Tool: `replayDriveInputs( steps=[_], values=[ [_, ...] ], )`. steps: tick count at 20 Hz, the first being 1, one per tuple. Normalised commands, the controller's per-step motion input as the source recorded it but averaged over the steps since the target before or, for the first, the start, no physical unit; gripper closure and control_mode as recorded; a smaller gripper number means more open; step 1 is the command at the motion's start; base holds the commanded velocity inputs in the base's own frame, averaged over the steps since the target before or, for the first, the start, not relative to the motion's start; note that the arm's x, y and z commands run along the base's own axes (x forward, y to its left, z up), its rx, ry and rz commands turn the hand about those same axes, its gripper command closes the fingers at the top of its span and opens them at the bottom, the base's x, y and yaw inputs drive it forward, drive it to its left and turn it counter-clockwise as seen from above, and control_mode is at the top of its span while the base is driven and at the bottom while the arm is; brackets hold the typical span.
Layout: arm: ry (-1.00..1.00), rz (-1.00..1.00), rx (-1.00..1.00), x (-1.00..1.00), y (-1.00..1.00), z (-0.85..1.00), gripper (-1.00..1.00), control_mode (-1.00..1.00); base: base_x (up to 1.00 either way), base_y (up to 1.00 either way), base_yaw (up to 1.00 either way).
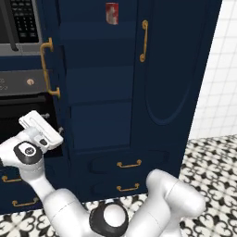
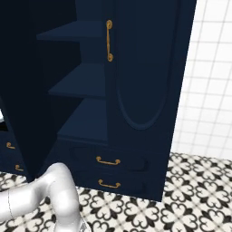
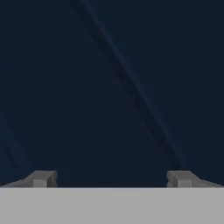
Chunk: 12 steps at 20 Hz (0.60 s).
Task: Pick the honey bottle and place it on the digital scale for weighing, and close the cabinet.
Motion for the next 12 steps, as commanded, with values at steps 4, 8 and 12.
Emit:
replayDriveInputs(
  steps=[4,8,12],
  values=[
    [-0.01,-0.07,0.19,-0.36,-1.00,0.24,-1.00,-1.00,0.00,0.00,0.00],
    [-0.02,-0.07,0.21,-0.29,-1.00,0.15,-1.00,-1.00,0.00,0.00,0.00],
    [0.00,-0.03,0.22,0.46,-1.00,-0.01,-1.00,-1.00,0.00,0.00,0.00]
  ],
)
